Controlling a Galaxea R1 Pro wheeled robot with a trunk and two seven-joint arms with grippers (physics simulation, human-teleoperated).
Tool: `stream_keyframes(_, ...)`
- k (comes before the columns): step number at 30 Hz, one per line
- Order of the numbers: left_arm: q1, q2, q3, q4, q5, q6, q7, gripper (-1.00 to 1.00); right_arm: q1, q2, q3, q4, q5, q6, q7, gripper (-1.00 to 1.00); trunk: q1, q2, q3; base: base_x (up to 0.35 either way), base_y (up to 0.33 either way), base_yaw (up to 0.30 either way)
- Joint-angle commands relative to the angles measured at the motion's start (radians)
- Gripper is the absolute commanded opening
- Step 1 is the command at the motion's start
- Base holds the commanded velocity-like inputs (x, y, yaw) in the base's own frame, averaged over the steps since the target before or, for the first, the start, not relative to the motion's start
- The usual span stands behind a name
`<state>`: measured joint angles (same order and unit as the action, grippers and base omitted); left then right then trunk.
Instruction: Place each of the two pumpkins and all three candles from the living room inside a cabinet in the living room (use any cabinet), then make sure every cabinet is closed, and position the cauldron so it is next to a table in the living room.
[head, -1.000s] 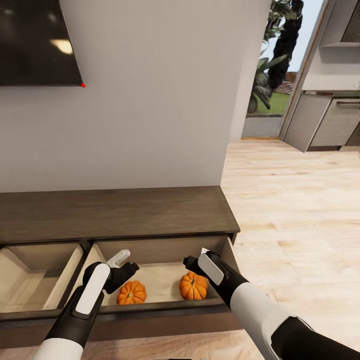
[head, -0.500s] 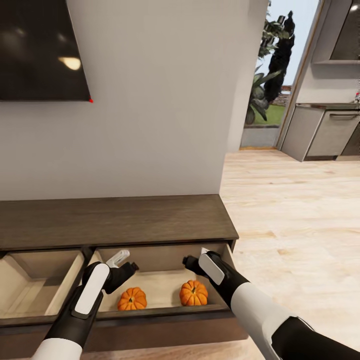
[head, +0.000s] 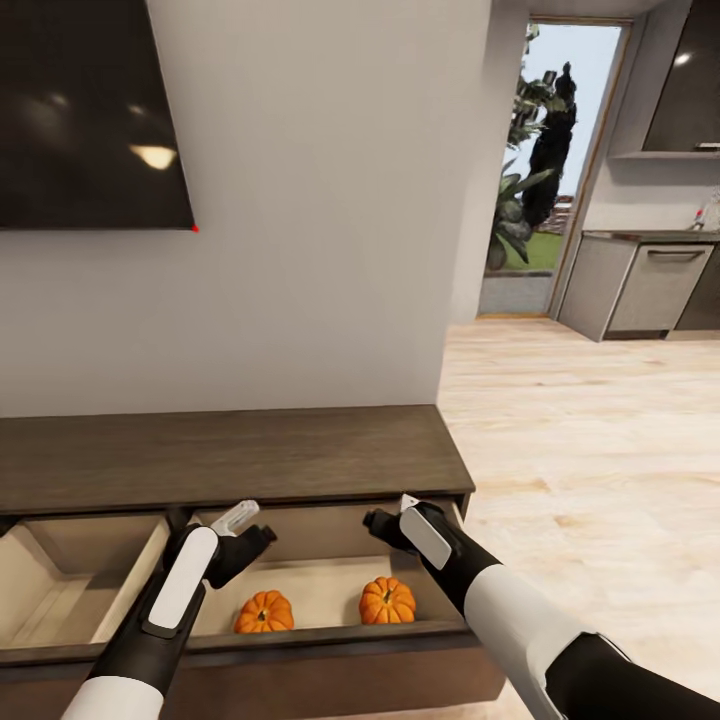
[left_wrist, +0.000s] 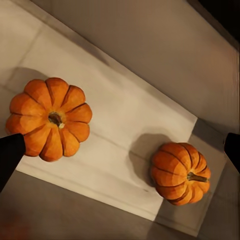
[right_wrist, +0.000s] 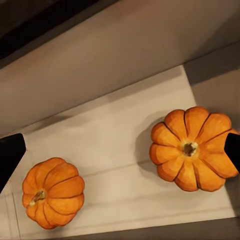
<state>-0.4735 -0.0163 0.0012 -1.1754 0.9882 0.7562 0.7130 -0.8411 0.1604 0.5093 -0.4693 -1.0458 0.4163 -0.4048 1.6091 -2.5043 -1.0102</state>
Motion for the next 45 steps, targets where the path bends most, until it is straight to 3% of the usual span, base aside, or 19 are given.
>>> stream_keyframes(1,-0.001,0.000,0.000,-0.001,0.011,0.001,0.010,1.00,-0.001,-0.001,0.006,-0.002,-0.008,0.002,-0.008,1.00,-0.001,0.000,0.003,0.000,0.000,0.000)
stream_keyframes(20,-0.001,0.004,0.003,-0.003,0.024,0.006,0.013,1.00,-0.001,-0.001,0.006,-0.002,-0.010,0.008,-0.009,1.00,-0.010,0.005,0.076,0.000,0.000,0.000)
stream_keyframes(28,-0.001,0.005,0.007,-0.001,0.046,0.005,0.013,1.00,-0.001,-0.001,0.006,-0.002,-0.010,0.008,-0.007,1.00,-0.040,0.061,0.101,-0.092,0.000,0.000)
stream_keyframes(45,-0.001,0.004,0.005,-0.001,0.048,0.005,0.013,1.00,0.000,0.000,0.006,-0.002,-0.009,0.006,-0.003,1.00,-0.106,0.180,0.155,-0.085,0.011,0.000)
